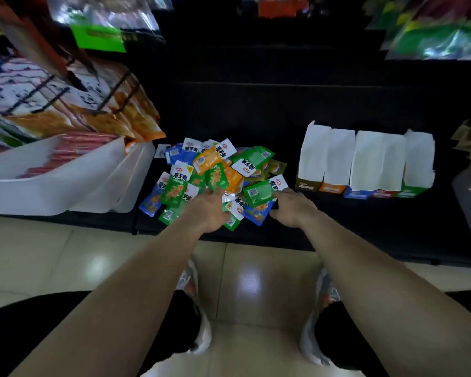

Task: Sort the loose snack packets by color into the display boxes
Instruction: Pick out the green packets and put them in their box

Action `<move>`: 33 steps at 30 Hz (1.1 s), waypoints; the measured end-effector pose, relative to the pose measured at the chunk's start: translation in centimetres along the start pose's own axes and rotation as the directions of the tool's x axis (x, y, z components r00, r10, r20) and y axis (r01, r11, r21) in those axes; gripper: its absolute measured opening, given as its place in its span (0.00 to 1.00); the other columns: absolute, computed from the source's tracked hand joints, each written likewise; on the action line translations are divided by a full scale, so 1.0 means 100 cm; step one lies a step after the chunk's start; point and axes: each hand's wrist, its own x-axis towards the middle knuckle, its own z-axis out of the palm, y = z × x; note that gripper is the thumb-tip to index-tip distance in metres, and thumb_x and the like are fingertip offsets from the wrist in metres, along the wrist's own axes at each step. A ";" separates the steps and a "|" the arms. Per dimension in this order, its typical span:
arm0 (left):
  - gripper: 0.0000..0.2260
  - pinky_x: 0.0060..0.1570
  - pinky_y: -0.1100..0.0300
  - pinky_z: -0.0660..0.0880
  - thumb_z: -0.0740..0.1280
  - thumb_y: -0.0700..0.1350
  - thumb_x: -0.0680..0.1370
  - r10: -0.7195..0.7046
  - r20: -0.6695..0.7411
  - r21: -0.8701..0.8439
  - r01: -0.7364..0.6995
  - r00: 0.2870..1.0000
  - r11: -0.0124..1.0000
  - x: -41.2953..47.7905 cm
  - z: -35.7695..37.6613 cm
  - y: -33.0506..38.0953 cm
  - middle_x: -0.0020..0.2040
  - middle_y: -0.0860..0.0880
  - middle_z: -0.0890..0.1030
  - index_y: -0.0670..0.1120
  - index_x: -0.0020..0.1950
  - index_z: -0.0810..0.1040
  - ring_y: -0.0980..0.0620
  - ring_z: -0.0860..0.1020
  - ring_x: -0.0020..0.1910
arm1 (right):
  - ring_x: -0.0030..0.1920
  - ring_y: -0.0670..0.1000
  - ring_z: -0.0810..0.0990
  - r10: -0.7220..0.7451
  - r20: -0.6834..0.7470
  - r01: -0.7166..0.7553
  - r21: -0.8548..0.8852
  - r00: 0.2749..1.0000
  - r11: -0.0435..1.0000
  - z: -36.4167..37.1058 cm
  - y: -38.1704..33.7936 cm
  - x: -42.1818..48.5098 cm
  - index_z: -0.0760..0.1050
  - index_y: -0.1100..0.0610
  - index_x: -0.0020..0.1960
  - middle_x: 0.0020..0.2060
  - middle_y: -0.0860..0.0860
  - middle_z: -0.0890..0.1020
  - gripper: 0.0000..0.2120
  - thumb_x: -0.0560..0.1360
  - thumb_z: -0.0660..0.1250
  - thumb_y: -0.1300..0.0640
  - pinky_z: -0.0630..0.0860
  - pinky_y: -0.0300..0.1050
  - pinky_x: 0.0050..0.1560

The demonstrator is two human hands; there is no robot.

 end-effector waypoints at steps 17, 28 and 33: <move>0.26 0.64 0.47 0.72 0.66 0.52 0.80 0.068 -0.043 -0.161 -0.074 0.997 0.984 0.097 0.071 -0.019 0.71 0.46 0.69 0.49 0.76 0.65 0.43 0.70 0.69 | 0.63 0.61 0.72 -0.173 -0.217 0.101 -0.305 0.961 0.947 0.068 0.031 0.115 0.70 0.53 0.70 0.64 0.55 0.71 0.24 0.76 0.70 0.49 0.75 0.56 0.57; 0.31 0.57 0.61 0.72 0.75 0.56 0.74 0.017 0.071 -0.710 0.038 0.997 0.703 0.093 0.076 0.011 0.61 0.54 0.79 0.49 0.73 0.68 0.53 0.77 0.61 | 0.45 0.49 0.81 0.179 -0.347 0.160 0.755 0.921 0.636 0.010 0.030 0.080 0.79 0.55 0.47 0.42 0.49 0.83 0.04 0.80 0.68 0.56 0.77 0.42 0.46; 0.15 0.51 0.67 0.74 0.75 0.46 0.75 0.028 -0.048 -0.813 -0.056 0.998 0.579 0.089 0.074 0.026 0.50 0.58 0.82 0.50 0.60 0.78 0.68 0.80 0.50 | 0.45 0.55 0.81 0.131 -0.144 0.106 0.960 0.981 0.257 0.018 0.015 0.070 0.72 0.57 0.52 0.46 0.57 0.80 0.10 0.76 0.71 0.65 0.82 0.50 0.47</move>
